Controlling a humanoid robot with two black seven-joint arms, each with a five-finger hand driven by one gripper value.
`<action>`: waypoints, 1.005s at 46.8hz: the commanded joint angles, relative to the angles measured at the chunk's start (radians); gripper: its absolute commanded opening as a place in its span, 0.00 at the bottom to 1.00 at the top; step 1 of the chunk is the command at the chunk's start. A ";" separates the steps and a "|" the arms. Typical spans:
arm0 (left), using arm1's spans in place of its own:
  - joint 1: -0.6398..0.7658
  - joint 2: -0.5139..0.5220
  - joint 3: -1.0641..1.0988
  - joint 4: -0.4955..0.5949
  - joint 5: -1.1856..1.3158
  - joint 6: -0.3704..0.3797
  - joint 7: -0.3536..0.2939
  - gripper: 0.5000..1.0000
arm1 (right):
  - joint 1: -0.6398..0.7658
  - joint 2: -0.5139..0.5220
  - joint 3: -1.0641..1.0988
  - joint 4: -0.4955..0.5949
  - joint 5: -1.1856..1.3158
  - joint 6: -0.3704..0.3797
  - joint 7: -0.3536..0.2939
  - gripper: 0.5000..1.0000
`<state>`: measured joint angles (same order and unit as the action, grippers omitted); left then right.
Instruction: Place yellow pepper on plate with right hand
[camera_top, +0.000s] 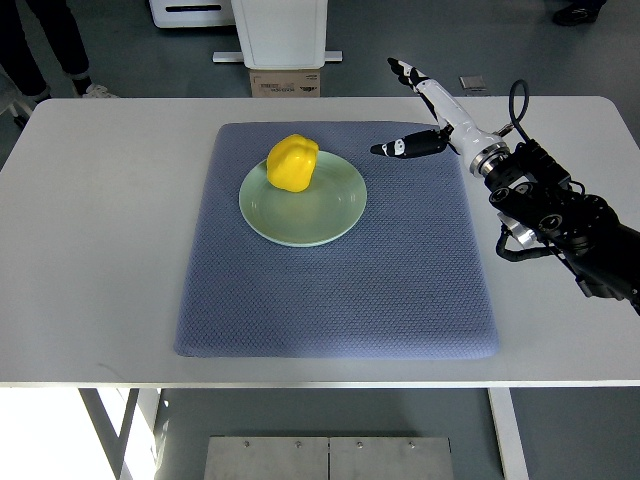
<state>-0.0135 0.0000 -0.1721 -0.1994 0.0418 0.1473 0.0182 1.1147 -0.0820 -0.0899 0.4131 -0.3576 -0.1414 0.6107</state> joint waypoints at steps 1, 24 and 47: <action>-0.002 0.000 0.000 0.000 0.000 0.000 0.000 1.00 | -0.021 -0.021 0.028 -0.001 0.000 -0.001 0.000 1.00; -0.002 0.000 0.000 0.000 0.000 0.000 0.000 1.00 | -0.114 -0.056 0.232 -0.001 0.022 0.000 0.000 1.00; -0.002 0.000 -0.001 0.000 0.001 0.000 0.000 1.00 | -0.187 -0.050 0.323 -0.004 0.250 0.002 0.000 1.00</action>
<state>-0.0146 0.0000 -0.1721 -0.1993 0.0418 0.1473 0.0184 0.9405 -0.1325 0.2323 0.4095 -0.1136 -0.1397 0.6109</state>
